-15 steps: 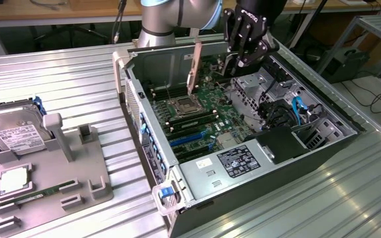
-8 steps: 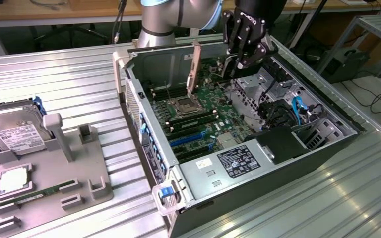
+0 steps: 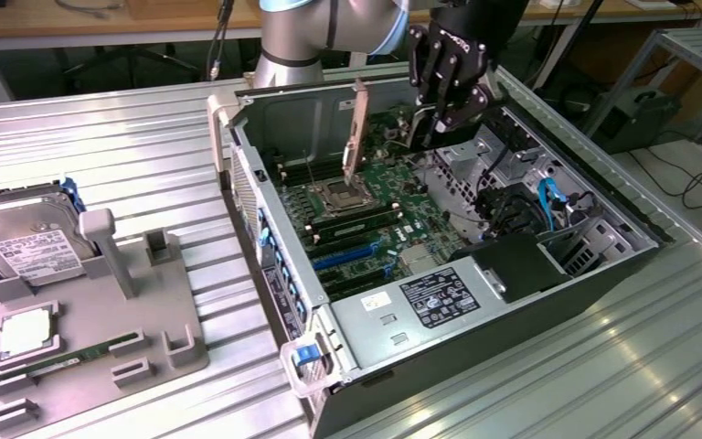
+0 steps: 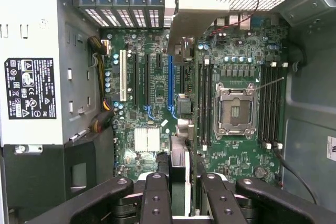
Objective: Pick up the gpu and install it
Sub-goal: 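Insert the gpu into the slot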
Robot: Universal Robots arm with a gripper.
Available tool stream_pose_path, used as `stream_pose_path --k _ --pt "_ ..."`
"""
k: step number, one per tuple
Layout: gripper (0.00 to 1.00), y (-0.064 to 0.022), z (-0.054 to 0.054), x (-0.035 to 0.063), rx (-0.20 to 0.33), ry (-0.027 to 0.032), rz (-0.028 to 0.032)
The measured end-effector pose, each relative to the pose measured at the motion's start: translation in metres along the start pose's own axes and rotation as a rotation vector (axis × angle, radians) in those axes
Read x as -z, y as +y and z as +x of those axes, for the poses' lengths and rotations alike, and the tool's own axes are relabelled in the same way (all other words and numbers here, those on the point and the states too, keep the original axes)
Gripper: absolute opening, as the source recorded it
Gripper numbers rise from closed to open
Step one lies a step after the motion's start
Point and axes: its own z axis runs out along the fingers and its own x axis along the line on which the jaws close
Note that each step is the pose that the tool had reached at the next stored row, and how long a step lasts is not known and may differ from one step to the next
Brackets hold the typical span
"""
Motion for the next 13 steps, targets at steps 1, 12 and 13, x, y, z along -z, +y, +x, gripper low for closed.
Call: stream_pose_path --k 1,12,13 --pt "0.27 0.0002 0.0002 -0.0006 0.0 0.0 0.0005" --pt "0.27 0.0027 0.0035 -0.0073 0.003 0.0 0.0062" --pt "0.27 0.003 0.004 -0.008 0.003 -0.0002 0.0071"
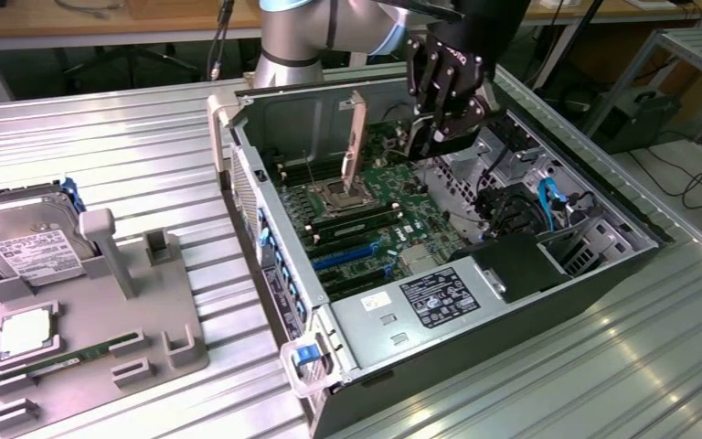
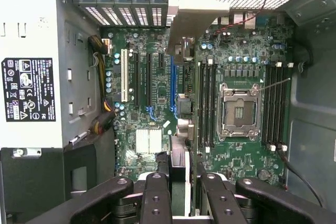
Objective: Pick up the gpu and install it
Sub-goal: 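Insert the gpu into the slot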
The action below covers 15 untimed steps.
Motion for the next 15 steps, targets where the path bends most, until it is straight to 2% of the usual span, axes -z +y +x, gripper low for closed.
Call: stream_pose_path --k 4,15 --pt "0.27 0.0014 0.0018 -0.003 0.001 -0.0004 0.0043" --pt "0.27 0.0038 0.005 -0.01 0.004 -0.0003 0.0073"
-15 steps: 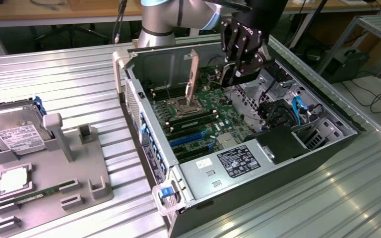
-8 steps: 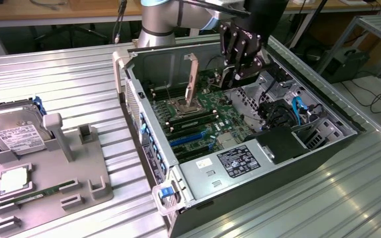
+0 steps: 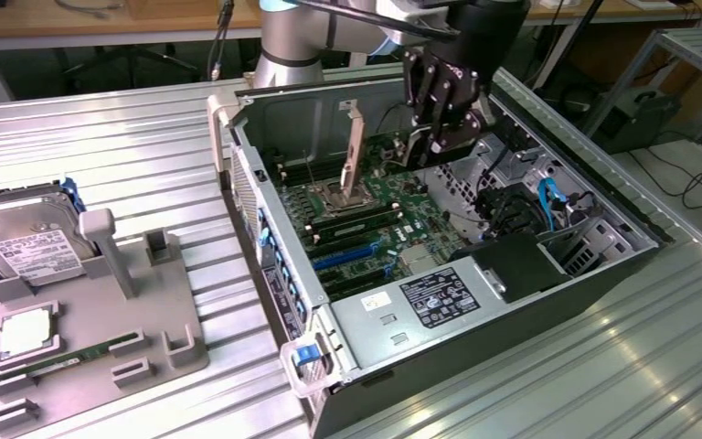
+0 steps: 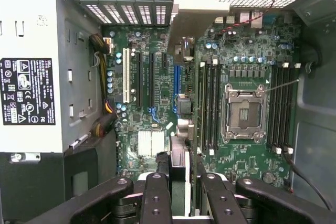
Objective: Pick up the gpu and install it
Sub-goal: 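Insert the gpu into the slot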
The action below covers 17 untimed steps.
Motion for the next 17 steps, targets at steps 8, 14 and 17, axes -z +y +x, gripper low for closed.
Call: stream_pose_path --k 8,14,17 --pt "0.27 0.0018 0.003 -0.0052 0.002 -0.0001 0.0024" --pt "0.27 0.0033 0.005 -0.0104 0.004 -0.0001 0.0041" --pt "0.27 0.0038 0.006 -0.0127 0.005 -0.0001 0.0041"
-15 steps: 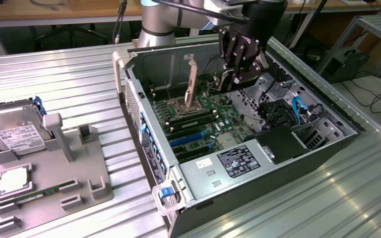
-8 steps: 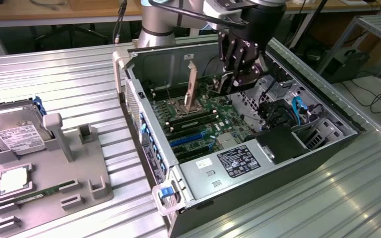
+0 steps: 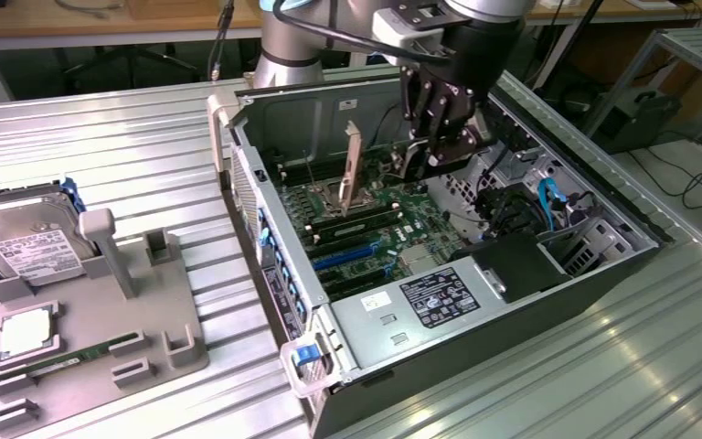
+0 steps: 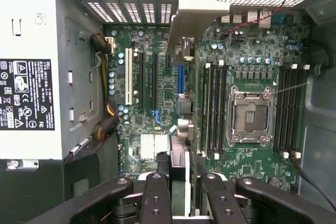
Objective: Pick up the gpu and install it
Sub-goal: 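Insert the gpu into the slot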
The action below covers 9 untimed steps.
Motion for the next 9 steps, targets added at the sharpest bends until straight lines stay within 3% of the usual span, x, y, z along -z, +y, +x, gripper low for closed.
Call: stream_pose_path --k 9 --pt "0.27 0.0014 0.0026 -0.0066 0.002 0.0 0.0004"
